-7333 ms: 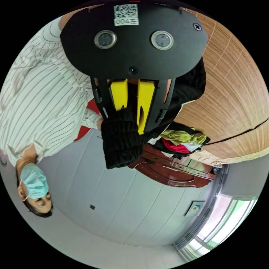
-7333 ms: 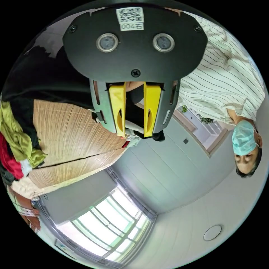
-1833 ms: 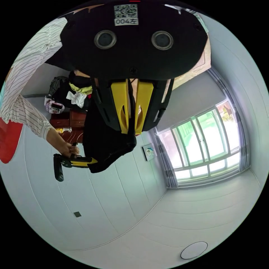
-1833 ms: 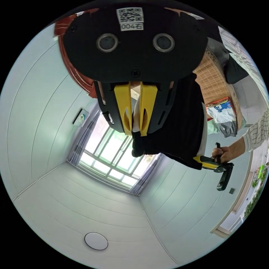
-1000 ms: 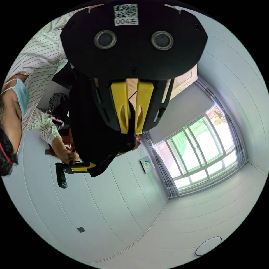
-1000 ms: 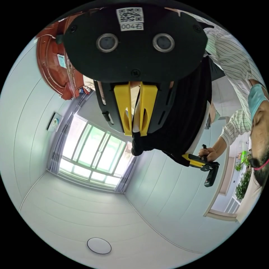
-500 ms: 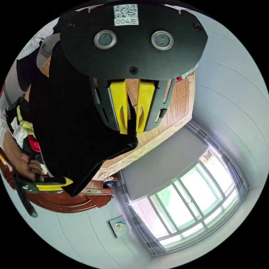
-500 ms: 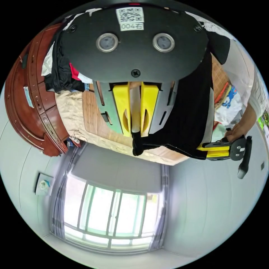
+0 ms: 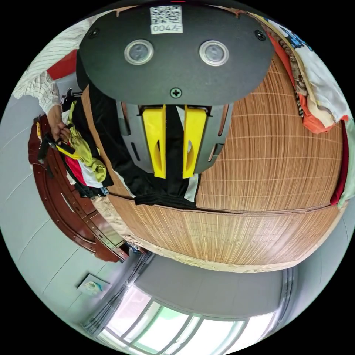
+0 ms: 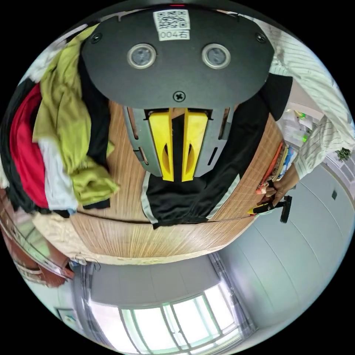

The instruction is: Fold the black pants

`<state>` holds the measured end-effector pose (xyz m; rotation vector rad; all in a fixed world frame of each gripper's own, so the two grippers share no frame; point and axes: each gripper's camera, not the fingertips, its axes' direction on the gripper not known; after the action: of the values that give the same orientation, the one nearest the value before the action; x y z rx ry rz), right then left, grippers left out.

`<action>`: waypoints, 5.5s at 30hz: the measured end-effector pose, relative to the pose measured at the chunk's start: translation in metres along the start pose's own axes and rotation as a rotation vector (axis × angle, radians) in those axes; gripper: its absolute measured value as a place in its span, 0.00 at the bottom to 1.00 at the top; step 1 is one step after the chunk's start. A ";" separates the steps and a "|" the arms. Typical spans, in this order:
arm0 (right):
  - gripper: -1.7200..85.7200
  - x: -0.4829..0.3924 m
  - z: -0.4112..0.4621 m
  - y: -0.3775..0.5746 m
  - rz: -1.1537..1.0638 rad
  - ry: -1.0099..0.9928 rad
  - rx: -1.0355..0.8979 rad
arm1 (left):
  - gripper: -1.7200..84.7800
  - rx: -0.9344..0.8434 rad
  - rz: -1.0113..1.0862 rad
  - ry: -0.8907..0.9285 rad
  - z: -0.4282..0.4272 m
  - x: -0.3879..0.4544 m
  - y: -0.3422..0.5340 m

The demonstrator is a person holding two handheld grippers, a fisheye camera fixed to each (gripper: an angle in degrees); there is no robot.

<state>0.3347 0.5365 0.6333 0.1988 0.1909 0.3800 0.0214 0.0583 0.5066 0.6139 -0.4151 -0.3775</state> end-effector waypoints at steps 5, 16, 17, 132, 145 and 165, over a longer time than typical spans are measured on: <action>0.04 -0.006 -0.049 0.181 0.221 -0.136 -0.001 | 0.04 0.060 0.004 0.172 -0.073 0.013 0.143; 0.10 -0.065 -0.033 0.333 0.394 -0.015 -0.130 | 0.13 -0.143 -0.232 0.124 -0.039 0.065 0.381; 0.11 -0.071 -0.027 0.332 0.374 0.033 -0.154 | 0.14 -0.147 -0.221 0.105 -0.034 0.070 0.381; 0.03 -0.204 -0.116 0.502 0.526 -0.514 0.149 | 0.23 0.098 1.001 -0.017 -0.016 0.526 0.550; 0.05 -0.266 -0.058 0.444 0.336 -0.502 -0.005 | 0.05 0.116 0.726 -0.091 -0.045 0.451 0.537; 0.08 -0.055 0.248 0.134 0.365 -0.082 -0.054 | 0.06 0.163 0.290 0.795 -0.159 0.096 0.432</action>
<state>0.2930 0.5986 0.9107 0.1956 0.0627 0.7374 0.2718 0.4161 0.6815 0.7946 0.2323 0.1913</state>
